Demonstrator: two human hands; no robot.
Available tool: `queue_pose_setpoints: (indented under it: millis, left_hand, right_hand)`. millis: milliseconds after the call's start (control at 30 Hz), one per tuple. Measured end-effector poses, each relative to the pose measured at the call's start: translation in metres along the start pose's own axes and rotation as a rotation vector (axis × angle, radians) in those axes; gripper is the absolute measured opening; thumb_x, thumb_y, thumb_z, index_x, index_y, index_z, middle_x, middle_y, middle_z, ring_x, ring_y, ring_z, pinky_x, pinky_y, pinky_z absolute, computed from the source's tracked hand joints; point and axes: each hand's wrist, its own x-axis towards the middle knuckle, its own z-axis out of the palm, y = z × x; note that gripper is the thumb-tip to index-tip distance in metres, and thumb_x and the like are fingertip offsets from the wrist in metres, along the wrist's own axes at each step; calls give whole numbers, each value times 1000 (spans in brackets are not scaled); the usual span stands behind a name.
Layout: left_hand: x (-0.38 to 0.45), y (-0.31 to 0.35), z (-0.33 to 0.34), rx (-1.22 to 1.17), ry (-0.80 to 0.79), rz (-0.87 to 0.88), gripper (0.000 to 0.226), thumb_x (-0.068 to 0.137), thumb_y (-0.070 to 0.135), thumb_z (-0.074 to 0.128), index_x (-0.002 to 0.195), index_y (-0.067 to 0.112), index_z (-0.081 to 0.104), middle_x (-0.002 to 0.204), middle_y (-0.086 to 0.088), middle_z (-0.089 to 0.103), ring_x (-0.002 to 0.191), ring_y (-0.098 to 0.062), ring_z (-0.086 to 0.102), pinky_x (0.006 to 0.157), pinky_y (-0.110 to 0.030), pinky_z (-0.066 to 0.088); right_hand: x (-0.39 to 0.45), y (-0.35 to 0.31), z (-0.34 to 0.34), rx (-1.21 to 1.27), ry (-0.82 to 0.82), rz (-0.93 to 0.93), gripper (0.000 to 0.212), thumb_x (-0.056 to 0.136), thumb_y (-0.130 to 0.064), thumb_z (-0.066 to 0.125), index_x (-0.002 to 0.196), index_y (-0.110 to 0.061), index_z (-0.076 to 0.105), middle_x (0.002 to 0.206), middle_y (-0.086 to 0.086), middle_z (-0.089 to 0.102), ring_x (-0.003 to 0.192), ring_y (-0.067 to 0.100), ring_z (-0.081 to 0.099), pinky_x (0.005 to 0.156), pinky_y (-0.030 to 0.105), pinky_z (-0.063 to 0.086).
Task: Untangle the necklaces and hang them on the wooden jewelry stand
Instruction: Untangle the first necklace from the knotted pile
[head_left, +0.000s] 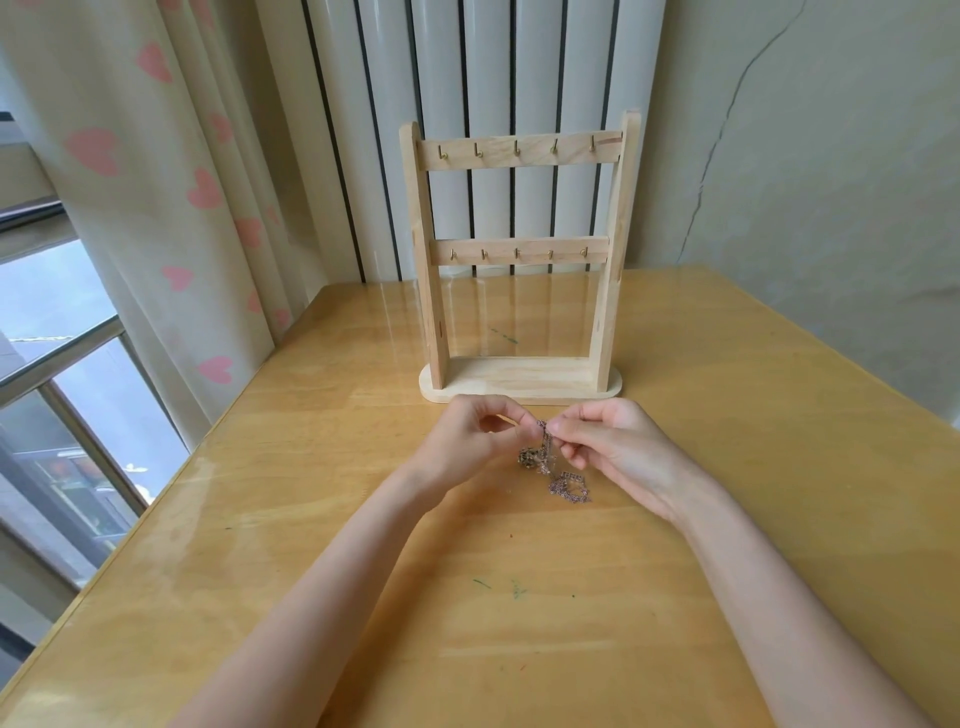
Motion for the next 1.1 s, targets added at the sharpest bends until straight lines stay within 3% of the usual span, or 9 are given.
queue_pose_setpoints:
  millis: [133, 400, 667, 767, 867, 1033, 1100]
  left_hand:
    - [-1, -3, 0, -30, -32, -9, 6, 83, 17, 68, 79, 13, 68, 81, -16, 62, 74, -22, 51, 75, -38, 44]
    - [-2, 2, 8, 55, -126, -16, 11, 85, 11, 64, 76, 17, 61, 71, 1, 62, 66, -9, 54, 67, -19, 45]
    - [2, -2, 10, 217, 67, 89, 18, 79, 7, 67, 70, 19, 58, 72, 5, 63, 68, -10, 60, 70, -30, 52]
    - [2, -1, 9, 68, 125, 124, 20, 79, 1, 68, 71, 17, 59, 73, 5, 64, 66, -3, 59, 69, -21, 50]
    - [1, 1, 12, -16, 76, 135, 22, 81, -5, 64, 73, 14, 57, 71, 5, 62, 62, 0, 57, 67, -17, 48]
    - [2, -3, 17, 218, 6, 214, 24, 85, 5, 57, 74, 24, 47, 69, 9, 55, 57, -5, 51, 60, -28, 47]
    - [1, -3, 18, 338, -33, 238, 21, 86, 4, 54, 78, 22, 45, 69, 10, 52, 56, -3, 47, 58, -21, 42]
  right_hand:
    - [-2, -3, 3, -120, -58, 51, 11, 87, -2, 57, 77, -1, 62, 65, 3, 56, 58, 10, 48, 54, 21, 38]
    - [0, -1, 8, -235, 172, 5, 22, 83, -2, 52, 62, -11, 54, 60, 1, 49, 58, 11, 44, 54, 20, 36]
    - [1, -1, 6, 79, 108, 99, 20, 82, 7, 55, 65, -3, 57, 61, 6, 56, 55, 11, 48, 50, 18, 40]
    - [2, -1, 6, 82, 71, 177, 21, 82, 8, 53, 64, -4, 56, 60, 6, 56, 54, 11, 48, 49, 18, 39]
    - [2, -1, 7, 40, 74, 228, 23, 80, 9, 53, 62, -5, 54, 58, 5, 53, 53, 12, 47, 50, 20, 38]
    - [4, 0, 8, 96, 254, 153, 27, 79, 12, 51, 64, -9, 44, 57, 4, 47, 50, 12, 44, 45, 18, 37]
    - [3, -1, 6, 167, 251, 152, 27, 79, 13, 50, 67, -10, 44, 57, 5, 50, 50, 13, 45, 43, 18, 36]
